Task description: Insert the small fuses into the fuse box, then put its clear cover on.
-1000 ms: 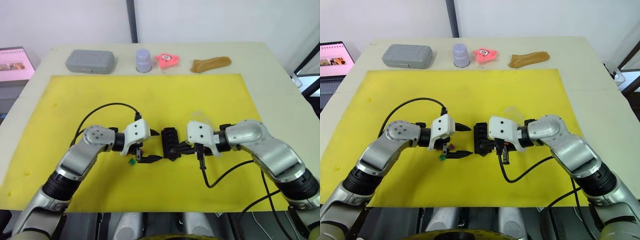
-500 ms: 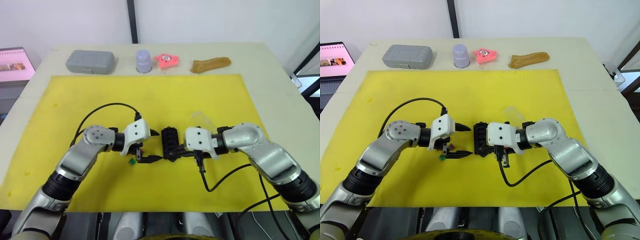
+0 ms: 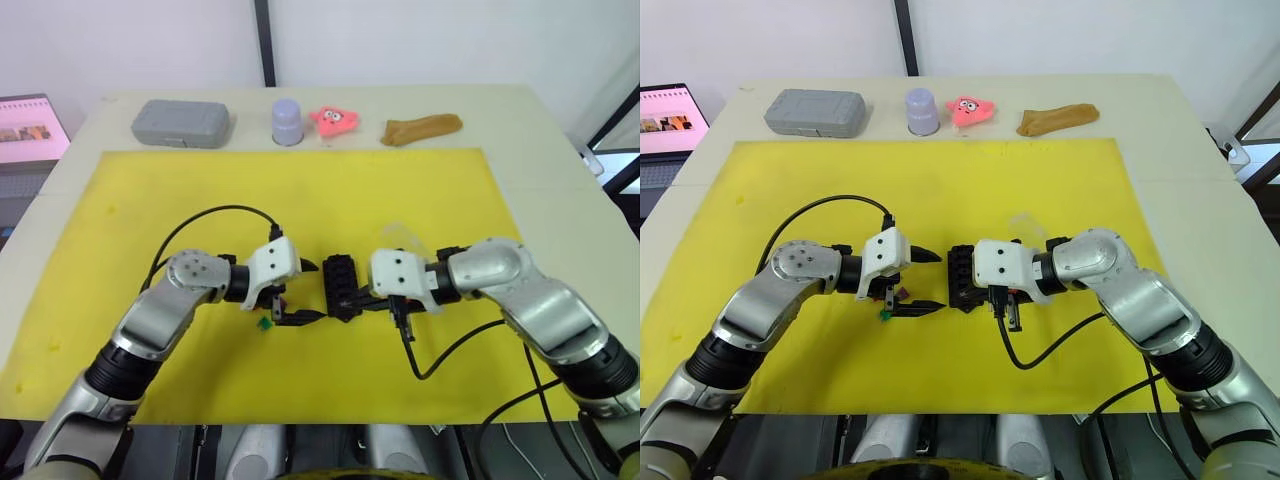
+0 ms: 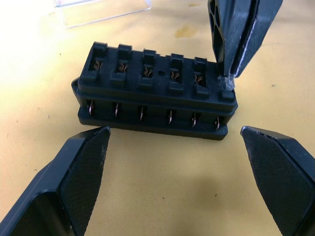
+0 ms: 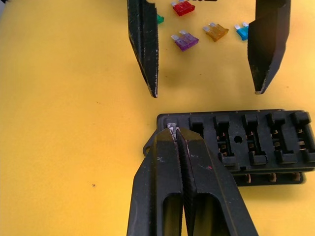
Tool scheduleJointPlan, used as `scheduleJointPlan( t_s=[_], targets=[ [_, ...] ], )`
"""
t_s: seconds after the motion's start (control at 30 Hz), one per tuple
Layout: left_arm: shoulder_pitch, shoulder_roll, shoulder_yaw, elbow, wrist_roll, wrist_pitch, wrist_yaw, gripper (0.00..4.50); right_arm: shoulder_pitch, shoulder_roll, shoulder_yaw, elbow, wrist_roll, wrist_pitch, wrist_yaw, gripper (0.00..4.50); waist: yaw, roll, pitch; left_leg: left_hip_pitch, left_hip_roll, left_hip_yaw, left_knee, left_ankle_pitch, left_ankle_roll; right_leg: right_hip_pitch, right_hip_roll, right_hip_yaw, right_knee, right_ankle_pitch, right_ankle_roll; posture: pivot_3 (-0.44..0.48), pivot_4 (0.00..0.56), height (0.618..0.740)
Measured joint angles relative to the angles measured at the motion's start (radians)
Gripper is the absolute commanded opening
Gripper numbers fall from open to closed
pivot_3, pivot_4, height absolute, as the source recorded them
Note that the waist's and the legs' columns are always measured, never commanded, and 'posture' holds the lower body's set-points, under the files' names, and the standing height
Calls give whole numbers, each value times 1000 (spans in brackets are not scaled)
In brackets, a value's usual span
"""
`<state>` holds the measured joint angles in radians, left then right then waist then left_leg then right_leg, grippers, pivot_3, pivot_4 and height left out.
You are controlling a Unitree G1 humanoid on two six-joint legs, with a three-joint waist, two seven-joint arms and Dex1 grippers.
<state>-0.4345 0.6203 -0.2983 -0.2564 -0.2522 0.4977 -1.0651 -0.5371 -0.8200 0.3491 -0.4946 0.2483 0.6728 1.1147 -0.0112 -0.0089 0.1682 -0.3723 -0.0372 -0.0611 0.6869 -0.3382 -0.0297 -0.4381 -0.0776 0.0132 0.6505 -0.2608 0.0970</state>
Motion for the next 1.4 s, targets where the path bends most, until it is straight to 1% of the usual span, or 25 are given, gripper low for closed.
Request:
scheduleJointPlan(
  t_s=[0.13, 0.3, 0.4, 0.43, 0.47, 0.5, 0.53, 0.6, 0.73, 0.83, 0.93, 1.17, 1.23, 1.4],
  targets=[
    [1, 18, 31, -4, -46, 29, -22, 4500, -48, -8, -84, -14, 68, 52, 9, 55, 0, 0, 0, -1, 0, 0, 0, 0, 0, -1, 0, 0, 0, 0, 0, 0, 150, 740],
    [21, 124, 165, -49, -162, 89, -80, 4500, -38, -83, -195, -2, 109, 41, 27, 55, 0, 0, 0, -1, 0, 0, 0, 0, 0, -1, 0, 0, 0, 0, 0, 0, 150, 740],
    [63, 220, 255, -47, -220, 116, -127, 4500, 43, -129, -272, 45, 117, -32, 52, 55, 0, 0, 0, -1, 0, 0, 0, 0, 1, -1, 0, 0, 0, 0, 0, 0, 150, 740],
    [84, 266, 297, -39, -237, 127, -145, 4500, 73, -159, -299, 71, 117, -59, 66, 55, 0, 0, 1, -1, 0, 0, 0, -1, 1, -1, 0, 0, 0, 0, 0, 0, 150, 740],
    [107, 314, 339, -28, -247, 132, -166, 4500, 99, -195, -325, 95, 117, -83, 85, 632, -1, 0, 1, -1, 0, 1, 0, -1, 2, -1, 0, 0, -1, 0, 0, 0, 150, 740],
    [129, 351, 372, -16, -253, 135, -182, 4500, 115, -224, -346, 116, 116, -98, 100, 881, -1, 0, 1, -1, 0, 1, 0, -2, 4, -1, 0, 0, 0, 0, 0, 0, 150, 740],
    [155, 386, 404, -10, -260, 132, -200, 4500, 135, -252, -373, 137, 118, -118, 118, 1355, -1, 0, 1, -1, 0, 1, 0, -3, 5, -1, 0, 0, -1, 0, 0, 0, 150, 740],
    [210, 435, 453, 14, -259, 121, -227, 4500, 172, -298, -418, 178, 118, -149, 148, 2322, -1, 0, 1, 0, 1, 1, -1, -3, 6, 0, 0, 0, -1, 0, 0, 0, 150, 740],
    [319, 508, 545, 105, -244, 83, -267, 4500, 249, -360, -485, 271, 115, -200, 193, 4396, -1, 1, 1, 0, 1, 1, -1, -4, 7, 0, 0, 0, -1, 0, 0, 0, 150, 740],
    [357, 550, 606, 201, -211, 34, -283, 4500, 283, -397, -523, 351, 97, -243, 213, 4459, -1, 1, 1, 0, 1, 1, -1, -4, 7, 0, 0, 0, -1, 0, 0, 0, 150, 740],
    [370, 559, 634, 250, -190, -4, -285, 4500, 289, -411, -536, 398, 84, -273, 218, 4459, -2, 1, 1, 0, 1, 2, -1, -4, 7, 0, 0, 0, -1, 0, 0, 0, 150, 740],
    [387, 548, 633, 241, -184, -12, -265, 4500, 285, -412, -535, 414, 79, -278, 205, 4459, -2, 1, 1, 0, 1, 2, -1, -4, 7, -1, -1, 0, -1, 0, 0, 0, 150, 740],
    [368, 531, 615, 236, -183, -13, -252, 4500, 250, -405, -515, 395, 80, -269, 190, 4459, -2, 2, 1, 0, 1, 2, -1, -4, 7, -1, -1, 0, 0, 0, 0, 0, 150, 740],
    [276, 476, 505, 217, -174, -19, -239, 4500, 113, -338, -435, 294, 102, -219, 161, 4459, -2, 2, 1, -1, 1, 1, -1, -3, 5, -2, 0, 0, 0, 0, 0, 0, 150, 740]
  ],
)
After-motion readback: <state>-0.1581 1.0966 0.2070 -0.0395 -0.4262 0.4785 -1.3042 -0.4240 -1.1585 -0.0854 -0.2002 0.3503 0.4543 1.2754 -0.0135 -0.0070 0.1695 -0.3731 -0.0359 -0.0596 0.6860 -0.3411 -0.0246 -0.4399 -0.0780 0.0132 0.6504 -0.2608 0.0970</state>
